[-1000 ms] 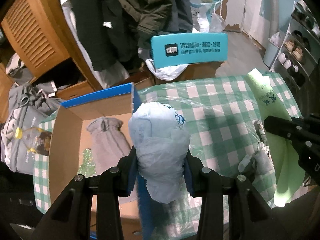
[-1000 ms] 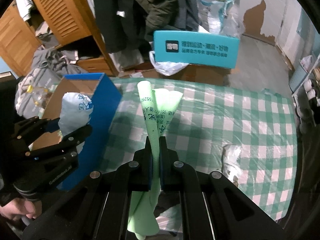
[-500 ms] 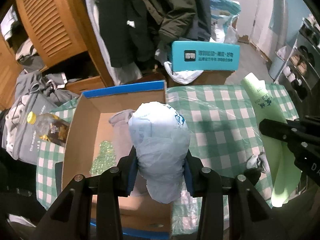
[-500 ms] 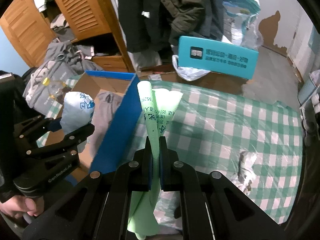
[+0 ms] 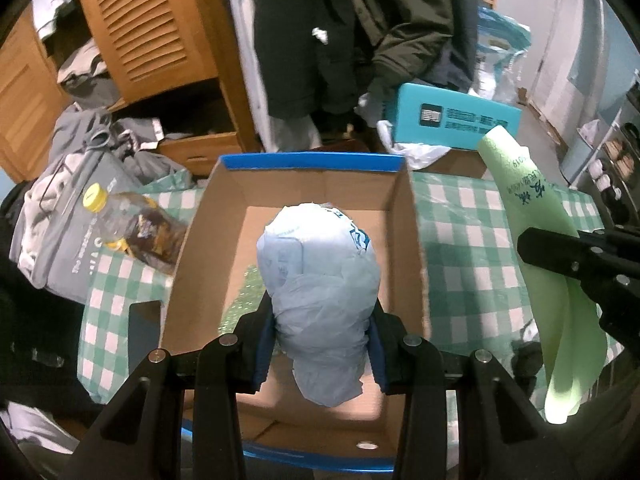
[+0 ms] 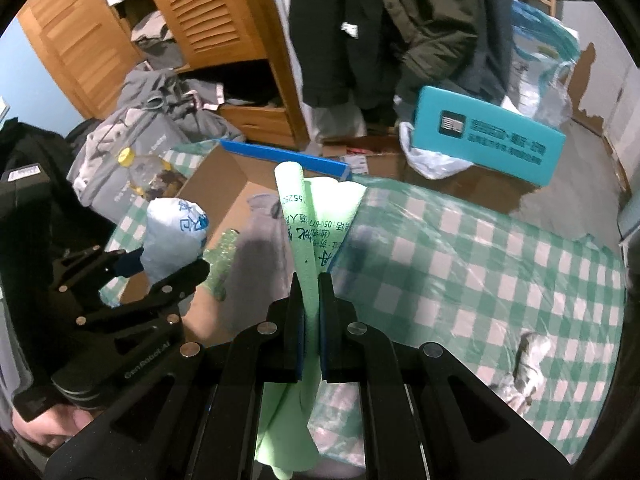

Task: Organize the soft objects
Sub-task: 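Carry the white sock with the left tool while the right tool carries the packet to the box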

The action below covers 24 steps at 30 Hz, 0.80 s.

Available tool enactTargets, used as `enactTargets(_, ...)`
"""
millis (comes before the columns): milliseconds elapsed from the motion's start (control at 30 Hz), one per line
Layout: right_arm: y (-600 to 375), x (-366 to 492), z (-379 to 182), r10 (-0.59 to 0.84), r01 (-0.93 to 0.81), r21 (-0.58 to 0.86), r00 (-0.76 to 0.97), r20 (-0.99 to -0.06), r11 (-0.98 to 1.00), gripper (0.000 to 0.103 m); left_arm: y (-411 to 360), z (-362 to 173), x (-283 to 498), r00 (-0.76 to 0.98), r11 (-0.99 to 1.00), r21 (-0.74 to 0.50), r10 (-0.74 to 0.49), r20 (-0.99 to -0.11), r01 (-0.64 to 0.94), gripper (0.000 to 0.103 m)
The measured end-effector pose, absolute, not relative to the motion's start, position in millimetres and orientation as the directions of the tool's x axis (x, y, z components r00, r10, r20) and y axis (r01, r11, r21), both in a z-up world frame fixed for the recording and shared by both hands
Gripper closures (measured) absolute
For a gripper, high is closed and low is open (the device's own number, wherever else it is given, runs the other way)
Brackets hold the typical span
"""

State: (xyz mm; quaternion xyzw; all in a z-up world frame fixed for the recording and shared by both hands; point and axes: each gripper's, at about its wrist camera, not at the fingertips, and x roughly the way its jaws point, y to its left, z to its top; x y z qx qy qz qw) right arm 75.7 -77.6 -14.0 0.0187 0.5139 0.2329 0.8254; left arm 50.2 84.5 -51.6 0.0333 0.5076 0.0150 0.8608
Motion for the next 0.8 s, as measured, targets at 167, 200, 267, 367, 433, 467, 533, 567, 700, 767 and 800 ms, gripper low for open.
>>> enactTargets(167,-54,83,-19,0.416,-0.384,0.280,0.335,-0.846,0.880,0.098,105,-60,51,0.465,0.997,0.068,0.074,-0.882,-0.028,0.062)
enactTargets(200,-49,84,-21,0.416,-0.387,0.281,0.329,-0.848,0.878,0.098,108,-61,51,0.463,0.997,0.066,0.074,-0.883,-0.033,0.062)
enactTargets(267,-40,88,-23,0.415,-0.392,0.280,0.320,-0.852,0.876,0.098,114,-65,52,0.454,0.997,0.066,0.079,-0.887,-0.045,0.062)
enactTargets(367,-28,92,-29,0.411,-0.399,0.276,0.306,-0.859,0.875,0.098,123,-72,53,0.439,0.996,0.068,0.089,-0.894,-0.062,0.062)
enactTargets(433,-20,95,-33,0.410,-0.403,0.277,0.296,-0.863,0.872,0.098,128,-77,53,0.430,0.995,0.069,0.093,-0.898,-0.071,0.062)
enactTargets(467,-15,96,-35,0.411,-0.408,0.276,0.291,-0.864,0.870,0.098,130,-79,54,0.424,0.995,0.069,0.094,-0.901,-0.075,0.062)
enactTargets(533,-8,97,-37,0.412,-0.414,0.278,0.282,-0.866,0.867,0.098,134,-83,55,0.415,0.994,0.070,0.099,-0.904,-0.085,0.062)
enactTargets(567,-4,98,-39,0.414,-0.417,0.280,0.277,-0.867,0.865,0.098,137,-86,56,0.407,0.994,0.069,0.099,-0.908,-0.089,0.061)
enactTargets(700,9,101,-44,0.416,-0.429,0.281,0.261,-0.871,0.858,0.098,144,-93,57,0.390,0.992,0.067,0.103,-0.915,-0.104,0.061)
enactTargets(767,14,102,-47,0.417,-0.431,0.284,0.252,-0.873,0.856,0.098,147,-94,58,0.388,0.992,0.066,0.104,-0.916,-0.111,0.061)
enactTargets(800,16,103,-48,0.418,-0.433,0.286,0.248,-0.874,0.855,0.098,148,-95,58,0.386,0.991,0.068,0.108,-0.916,-0.115,0.061)
